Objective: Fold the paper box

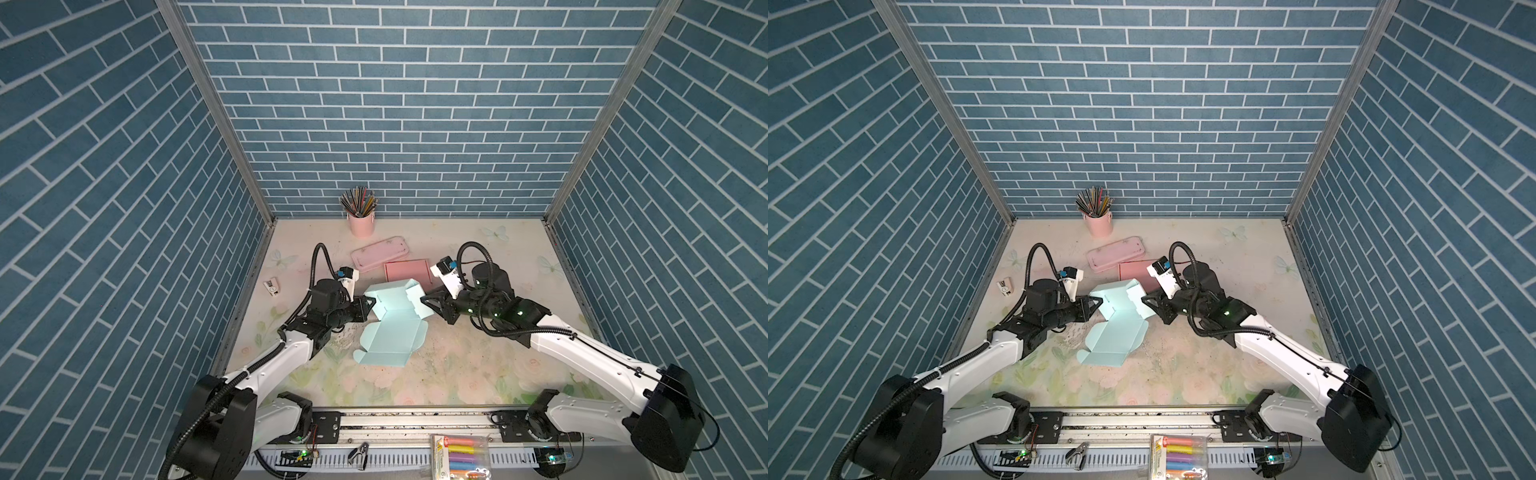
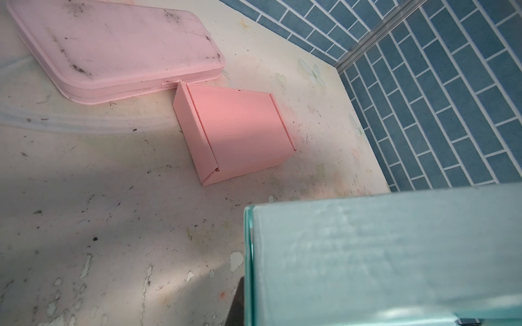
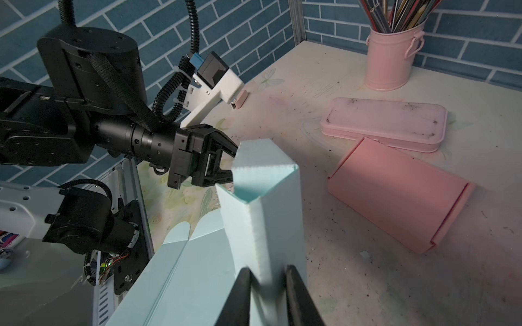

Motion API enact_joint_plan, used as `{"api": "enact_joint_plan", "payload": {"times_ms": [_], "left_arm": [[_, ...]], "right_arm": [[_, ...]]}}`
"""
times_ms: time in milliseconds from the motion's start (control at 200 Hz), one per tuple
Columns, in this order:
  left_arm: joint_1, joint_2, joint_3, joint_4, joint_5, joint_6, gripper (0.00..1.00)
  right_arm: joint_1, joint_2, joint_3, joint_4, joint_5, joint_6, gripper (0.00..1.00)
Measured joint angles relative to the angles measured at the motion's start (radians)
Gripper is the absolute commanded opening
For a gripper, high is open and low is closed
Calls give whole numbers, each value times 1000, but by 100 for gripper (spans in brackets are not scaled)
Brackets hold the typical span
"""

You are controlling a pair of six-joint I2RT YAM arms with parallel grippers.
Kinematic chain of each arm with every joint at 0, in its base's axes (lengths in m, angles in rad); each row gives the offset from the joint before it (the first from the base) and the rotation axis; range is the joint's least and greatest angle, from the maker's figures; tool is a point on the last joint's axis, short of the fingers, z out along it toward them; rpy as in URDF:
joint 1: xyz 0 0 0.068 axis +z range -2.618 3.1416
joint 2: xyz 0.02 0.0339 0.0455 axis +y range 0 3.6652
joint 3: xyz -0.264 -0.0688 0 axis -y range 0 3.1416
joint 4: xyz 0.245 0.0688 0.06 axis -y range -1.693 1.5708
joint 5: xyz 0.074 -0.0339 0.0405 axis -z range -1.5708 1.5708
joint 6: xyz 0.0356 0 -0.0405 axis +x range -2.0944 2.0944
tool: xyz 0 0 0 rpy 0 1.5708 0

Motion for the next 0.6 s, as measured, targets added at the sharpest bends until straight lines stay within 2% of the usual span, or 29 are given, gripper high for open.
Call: {"api": "enact_joint_plan", "payload": {"times_ms": [170, 365, 600], "left_arm": [[0, 17, 0, 3, -4, -4, 5], [0, 24, 0, 3, -26, -10, 5], [0, 32, -6, 9, -61, -39, 5]], "right_arm": [[59, 66, 51, -43, 63, 0, 24], [100, 130, 131, -104, 204, 13, 35], [143, 228, 237, -173, 374, 53, 39]]}}
